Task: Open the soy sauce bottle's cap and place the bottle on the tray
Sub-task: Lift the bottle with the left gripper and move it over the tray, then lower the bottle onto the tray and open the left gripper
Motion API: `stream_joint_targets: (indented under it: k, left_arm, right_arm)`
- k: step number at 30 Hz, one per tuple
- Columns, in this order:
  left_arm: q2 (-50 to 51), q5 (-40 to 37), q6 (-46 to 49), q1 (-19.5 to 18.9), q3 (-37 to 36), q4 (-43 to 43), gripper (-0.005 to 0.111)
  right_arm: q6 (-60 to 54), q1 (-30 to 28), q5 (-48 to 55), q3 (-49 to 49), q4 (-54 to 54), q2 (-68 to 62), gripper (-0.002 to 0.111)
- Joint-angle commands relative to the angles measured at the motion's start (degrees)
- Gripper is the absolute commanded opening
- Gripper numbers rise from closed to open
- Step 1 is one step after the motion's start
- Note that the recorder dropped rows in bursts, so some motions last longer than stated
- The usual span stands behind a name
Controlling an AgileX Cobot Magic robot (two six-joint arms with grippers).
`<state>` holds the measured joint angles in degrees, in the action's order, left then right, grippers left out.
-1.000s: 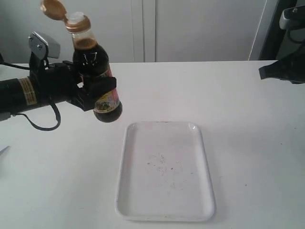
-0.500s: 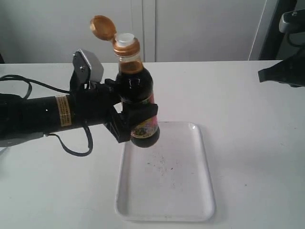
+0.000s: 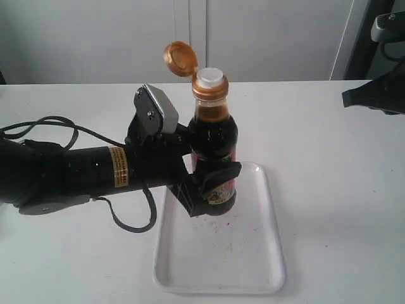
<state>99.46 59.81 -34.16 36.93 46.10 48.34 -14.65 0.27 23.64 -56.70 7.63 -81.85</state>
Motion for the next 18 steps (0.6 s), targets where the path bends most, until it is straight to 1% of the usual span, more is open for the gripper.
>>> stream_joint_targets:
  k: [1, 9, 14, 18]
  left_arm:
    - [1.27, 4.90, 2.06, 0.37, 0.39, -2.79, 0.000]
    - [6.10, 9.48, 4.44, 0.37, 0.64, -4.75, 0.000]
    - [9.01, 9.48, 4.44, 0.37, 0.64, -4.84, 0.000]
    - [9.27, 9.03, 4.18, 0.37, 0.64, -4.85, 0.000]
  right_arm:
    - [-0.55, -0.27, -0.77, 0.22, 0.52, 0.32, 0.000]
    - [-0.55, -0.27, -1.01, 0.22, 0.89, 0.32, 0.000]
    - [-0.55, -0.27, -1.01, 0.22, 0.89, 0.32, 0.000]
    - [-0.55, -0.27, -1.01, 0.22, 0.89, 0.32, 0.000]
